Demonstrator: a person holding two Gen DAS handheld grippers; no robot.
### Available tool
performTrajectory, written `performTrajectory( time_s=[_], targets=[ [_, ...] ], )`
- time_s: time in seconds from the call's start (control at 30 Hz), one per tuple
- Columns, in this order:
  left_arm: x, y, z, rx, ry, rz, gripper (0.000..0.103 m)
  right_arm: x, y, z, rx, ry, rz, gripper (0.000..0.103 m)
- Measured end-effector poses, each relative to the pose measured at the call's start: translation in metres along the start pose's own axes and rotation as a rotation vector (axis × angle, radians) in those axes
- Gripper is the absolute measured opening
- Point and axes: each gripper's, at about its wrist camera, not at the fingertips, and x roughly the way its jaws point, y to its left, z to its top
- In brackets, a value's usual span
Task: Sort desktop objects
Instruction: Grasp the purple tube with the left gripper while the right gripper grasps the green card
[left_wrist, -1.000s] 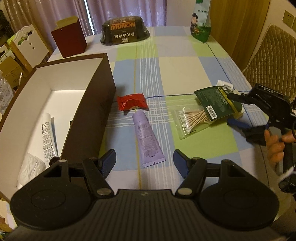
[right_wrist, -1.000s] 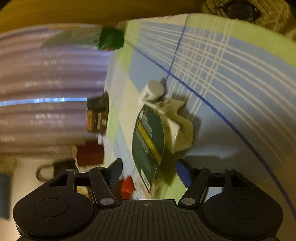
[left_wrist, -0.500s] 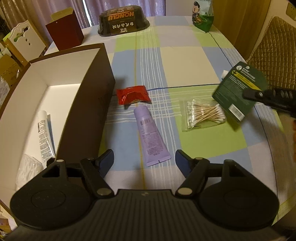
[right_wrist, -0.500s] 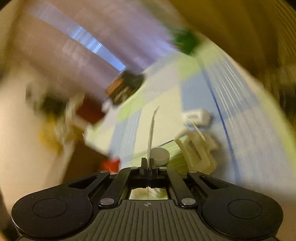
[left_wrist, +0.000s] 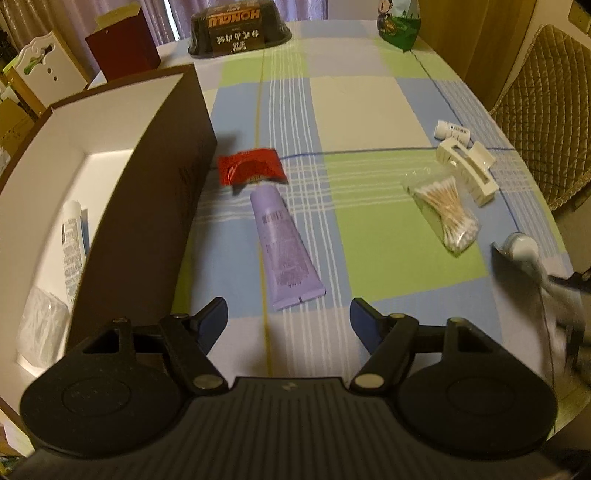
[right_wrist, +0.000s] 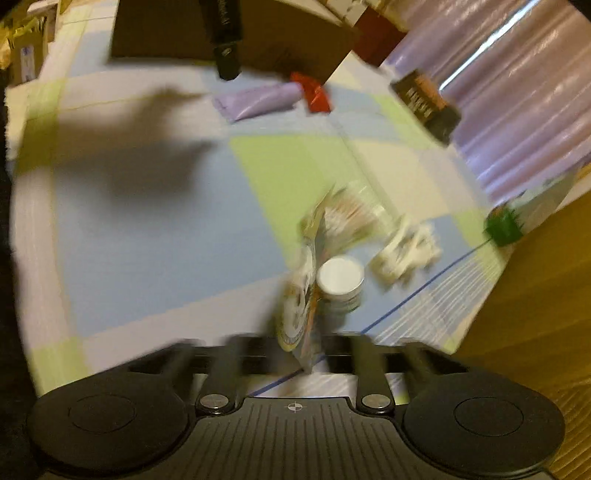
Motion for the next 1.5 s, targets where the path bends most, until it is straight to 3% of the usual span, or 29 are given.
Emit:
performTrajectory(
  time_s=[0.27, 0.53, 0.67, 0.73, 0.87, 1.0, 1.27, 1.5],
  targets=[
    [0.019, 0.006, 0.002, -0.033, 0.002, 0.002, 0.07, -0.023, -0.016, -0.017, 0.303, 0.007, 0.059, 0.075],
    [0.063, 0.008, 0.047, -0.014, -0.028, 0.073, 0.068, -0.044, -0.061, -0.037, 0.72, 0.004, 0.034, 0.075],
    [0.087, 0.009, 0.065, -0.003, -0.012, 0.092, 0.05, -0.049, -0.072, -0.038, 0.826, -0.003, 0.031, 0.075],
    [0.098, 0.01, 0.067, 0.004, 0.007, 0.09, 0.047, -0.051, -0.074, -0.038, 0.86, -0.001, 0.032, 0.075],
    [0.096, 0.01, 0.064, 0.015, 0.002, 0.043, 0.027, -0.047, -0.083, -0.032, 0.928, -0.016, 0.063, 0.075],
    [0.082, 0.006, 0.037, 0.032, 0.012, 0.004, 0.027, -0.037, -0.09, -0.017, 0.941, -0.039, 0.097, 0.075],
    [0.047, 0.019, -0.029, -0.045, 0.094, -0.031, 0.027, -0.009, -0.084, 0.021, 0.869, -0.046, 0.186, 0.075],
    [0.042, 0.03, -0.037, -0.108, 0.106, -0.043, 0.027, 0.024, -0.072, 0.045, 0.68, -0.078, 0.167, 0.074]
  ],
)
